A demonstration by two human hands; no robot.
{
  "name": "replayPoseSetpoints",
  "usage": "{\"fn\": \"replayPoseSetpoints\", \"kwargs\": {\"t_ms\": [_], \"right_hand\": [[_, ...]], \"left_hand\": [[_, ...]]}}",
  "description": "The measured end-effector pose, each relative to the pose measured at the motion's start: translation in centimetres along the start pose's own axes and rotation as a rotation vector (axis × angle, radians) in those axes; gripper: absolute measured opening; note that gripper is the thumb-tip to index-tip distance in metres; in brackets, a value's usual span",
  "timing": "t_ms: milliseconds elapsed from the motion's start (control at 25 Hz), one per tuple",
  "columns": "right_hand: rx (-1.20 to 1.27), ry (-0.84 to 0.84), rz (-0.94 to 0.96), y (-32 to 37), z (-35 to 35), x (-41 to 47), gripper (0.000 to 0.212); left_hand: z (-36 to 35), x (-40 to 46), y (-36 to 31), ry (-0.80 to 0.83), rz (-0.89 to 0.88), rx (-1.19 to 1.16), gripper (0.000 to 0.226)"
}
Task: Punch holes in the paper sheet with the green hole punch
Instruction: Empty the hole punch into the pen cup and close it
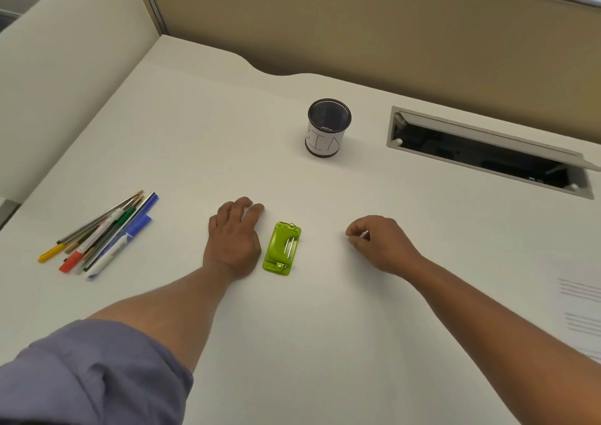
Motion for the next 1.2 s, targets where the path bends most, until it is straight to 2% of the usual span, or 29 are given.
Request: {"fn": "replayPoseSetpoints", "kwargs": {"t_ms": [200,600,840,1040,1120,1200], "right_hand": [[-0.178,0.069,0.068,-1.7,-1.2,-3.6,0.015],[-0.269,-0.059,0.163,-2.1,-2.8,-4.7,0.034],[-0.365,-0.048,0.226,-2.3,-3.2,-4.5,0.023],[-0.516,0.041,0.191,-2.2,-3.6,-3.7,0.017],[-0.435,0.079,0.153,-2.0,-3.3,-3.0,0.015],[-0.138,0.091,0.036,-2.0,-2.4,-2.2,0.016]], "left_hand": [[-0.1,0.0,-0.1,-0.013,0.003,-0.004,0.058],[0.0,-0.1,0.0,-0.019,-0.005,-0.015,0.056],[0.0,-0.1,0.0,-0.033,-0.006,-0.018,0.056],[-0.1,-0.1,0.0,-0.039,-0.008,-0.023,0.056],[0.0,-0.1,0.0,-0.036,-0.005,-0.021,0.056],[0.0,-0.1,0.0,-0.029,-0.004,-0.023,0.056]]}}
Point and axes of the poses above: each hand's wrist, its own x-axis towards the middle knuckle, its own z-axis out of the back of the hand, y = z × x, the point moved 1 cm from there along x, towards the middle knuckle, and after that the axes turned 8 degrees about x, right-handed, at the moved point
